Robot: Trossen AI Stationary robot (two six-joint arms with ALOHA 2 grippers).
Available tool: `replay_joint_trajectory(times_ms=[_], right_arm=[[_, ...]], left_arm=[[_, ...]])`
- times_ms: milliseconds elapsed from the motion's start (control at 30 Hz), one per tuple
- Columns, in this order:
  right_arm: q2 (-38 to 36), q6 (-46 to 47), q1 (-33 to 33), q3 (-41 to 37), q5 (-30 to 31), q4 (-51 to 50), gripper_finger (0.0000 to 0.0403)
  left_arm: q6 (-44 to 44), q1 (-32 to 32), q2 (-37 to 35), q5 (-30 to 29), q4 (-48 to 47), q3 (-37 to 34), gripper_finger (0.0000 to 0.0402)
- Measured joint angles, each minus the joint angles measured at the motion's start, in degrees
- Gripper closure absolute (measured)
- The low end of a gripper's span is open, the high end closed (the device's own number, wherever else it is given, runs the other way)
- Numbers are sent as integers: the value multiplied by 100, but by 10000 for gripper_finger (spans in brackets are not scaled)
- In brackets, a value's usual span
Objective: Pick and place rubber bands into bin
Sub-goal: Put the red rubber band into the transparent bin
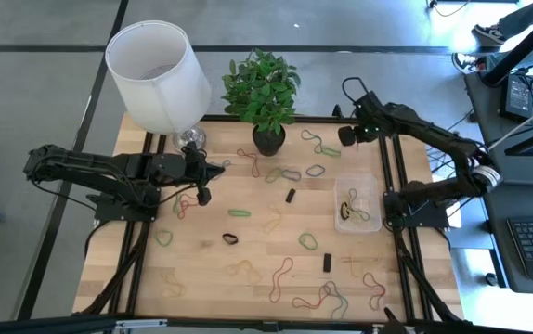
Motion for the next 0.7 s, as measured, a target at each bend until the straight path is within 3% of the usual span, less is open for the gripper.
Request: replay_joint_trajectory(times_ms=[700], right_arm=[[-1633,1231,1448,2,114,-269,403]], left_arm=[[441,0,0,9,27,0,399]])
